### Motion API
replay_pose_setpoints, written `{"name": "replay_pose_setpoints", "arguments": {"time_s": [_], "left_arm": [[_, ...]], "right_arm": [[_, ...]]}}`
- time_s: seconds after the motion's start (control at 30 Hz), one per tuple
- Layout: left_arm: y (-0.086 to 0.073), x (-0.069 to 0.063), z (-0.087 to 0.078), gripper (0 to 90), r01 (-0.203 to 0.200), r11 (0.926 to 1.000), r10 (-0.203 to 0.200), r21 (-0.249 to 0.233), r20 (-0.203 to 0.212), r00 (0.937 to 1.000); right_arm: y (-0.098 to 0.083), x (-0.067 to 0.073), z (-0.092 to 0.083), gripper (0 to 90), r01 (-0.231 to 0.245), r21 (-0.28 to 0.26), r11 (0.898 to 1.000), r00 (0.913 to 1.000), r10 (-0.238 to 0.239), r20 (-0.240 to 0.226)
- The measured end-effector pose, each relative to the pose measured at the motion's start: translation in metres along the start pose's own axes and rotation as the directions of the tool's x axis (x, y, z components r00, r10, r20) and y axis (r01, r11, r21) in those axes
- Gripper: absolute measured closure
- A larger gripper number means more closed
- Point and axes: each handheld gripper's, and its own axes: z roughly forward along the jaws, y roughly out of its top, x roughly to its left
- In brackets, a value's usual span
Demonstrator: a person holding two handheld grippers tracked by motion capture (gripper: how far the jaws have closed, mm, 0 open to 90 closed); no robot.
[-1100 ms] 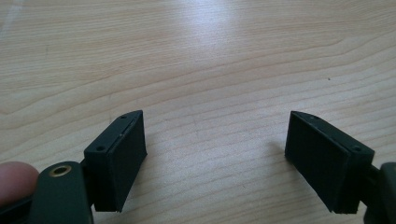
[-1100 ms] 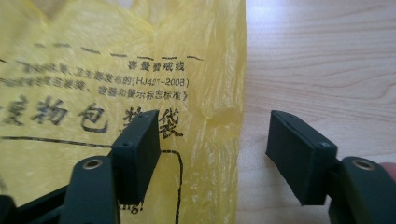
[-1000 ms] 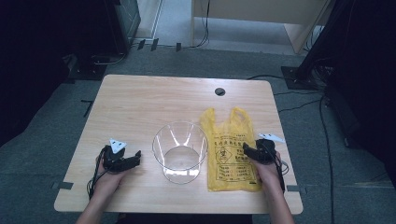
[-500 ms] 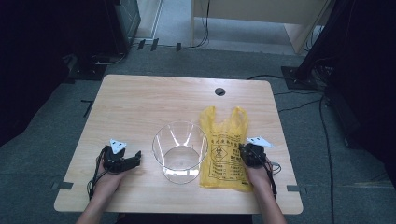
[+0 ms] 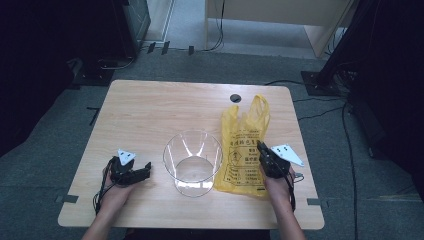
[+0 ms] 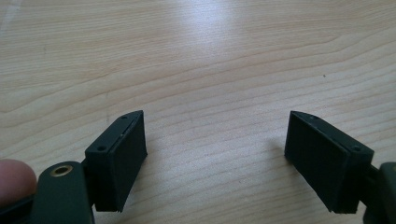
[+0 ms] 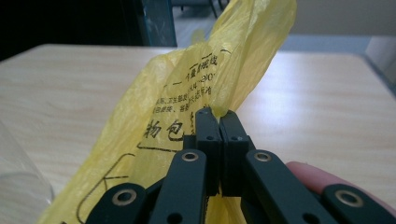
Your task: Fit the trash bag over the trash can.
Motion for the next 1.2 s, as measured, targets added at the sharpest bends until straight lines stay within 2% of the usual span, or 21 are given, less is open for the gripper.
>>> {"name": "replay_pose_setpoints", "arguments": {"time_s": [0.1, 0.13, 0.17, 0.23, 0.3, 0.33, 0.4, 0.47, 0.73, 0.77, 0.8, 0.83, 1.03, 1.13, 1.2], "left_arm": [[0.0, 0.0, 0.0, 20.3, 0.001, 1.0, -0.001, 0.0, 0.0, 1.0], [0.0, 0.0, 0.0, 20.3, 0.001, 1.0, -0.001, 0.001, 0.0, 1.0], [0.0, 0.0, 0.0, 20.3, 0.0, 1.0, 0.0, 0.001, 0.0, 1.0], [0.0, 0.0, 0.0, 20.3, 0.001, 1.0, -0.001, 0.001, 0.0, 1.0], [0.0, 0.0, 0.0, 20.3, 0.002, 1.0, -0.002, 0.0, 0.0, 1.0], [0.0, 0.0, 0.0, 20.3, 0.002, 1.0, -0.002, 0.0, 0.0, 1.0], [0.0, 0.0, 0.0, 20.2, 0.002, 1.0, -0.002, -0.001, 0.0, 1.0], [0.0, 0.0, 0.0, 20.2, 0.004, 1.0, -0.004, -0.002, -0.001, 1.0], [0.0, 0.0, 0.0, 20.2, 0.006, 1.0, -0.006, -0.003, 0.0, 1.0], [0.0, 0.0, 0.0, 20.2, 0.006, 1.0, -0.006, -0.003, 0.0, 1.0], [0.0, 0.0, 0.0, 20.1, 0.007, 1.0, -0.007, -0.003, 0.0, 1.0], [0.0, 0.0, 0.0, 20.1, 0.005, 1.0, -0.005, -0.001, 0.0, 1.0], [0.0, 0.0, 0.0, 20.1, 0.005, 1.0, -0.005, 0.0, 0.003, 1.0], [0.0, 0.0, 0.0, 20.0, 0.009, 1.0, -0.008, -0.002, 0.003, 1.0], [0.0, 0.0, 0.001, 20.0, 0.01, 0.9999, -0.01, -0.002, 0.003, 0.9999]], "right_arm": [[0.012, 0.005, -0.008, 89.2, 0.002, -0.063, 0.998, 0.9999, -0.002, -0.012], [0.012, 0.005, -0.008, 89.2, 0.002, -0.063, 0.998, 0.9999, -0.002, -0.012], [0.017, 0.007, -0.011, 89.1, 0.005, -0.087, 0.996, 0.9999, -0.006, -0.011], [0.026, 0.01, -0.016, 89.1, 0.013, -0.133, 0.991, 0.9998, -0.015, -0.014], [0.041, 0.015, -0.023, 89.1, 0.005, -0.192, 0.981, 0.9998, -0.009, -0.02], [0.041, 0.015, -0.023, 89.1, 0.005, -0.192, 0.981, 0.9998, -0.009, -0.02], [0.057, 0.018, -0.03, 89.1, 0.018, -0.241, 0.97, 0.9997, -0.022, -0.014], [0.062, 0.02, -0.032, 89.1, 0.018, -0.251, 0.968, 0.9997, -0.022, -0.012], [0.093, 0.027, -0.044, 88.8, 0.02, -0.328, 0.944, 0.9995, -0.026, -0.014], [0.093, 0.027, -0.044, 88.8, 0.02, -0.328, 0.944, 0.9995, -0.026, -0.014], [0.098, 0.028, -0.047, 88.9, 0.021, -0.342, 0.94, 0.9995, -0.029, -0.017], [0.098, 0.028, -0.047, 88.9, 0.021, -0.342, 0.94, 0.9995, -0.029, -0.017], [0.111, 0.034, -0.052, 89.0, 0.013, -0.379, 0.925, 0.9996, -0.022, -0.02], [0.121, 0.039, -0.057, 88.9, 0.019, -0.399, 0.917, 0.999, -0.034, -0.03], [0.123, 0.04, -0.058, 88.9, 0.023, -0.403, 0.915, 0.9988, -0.038, -0.03]]}}
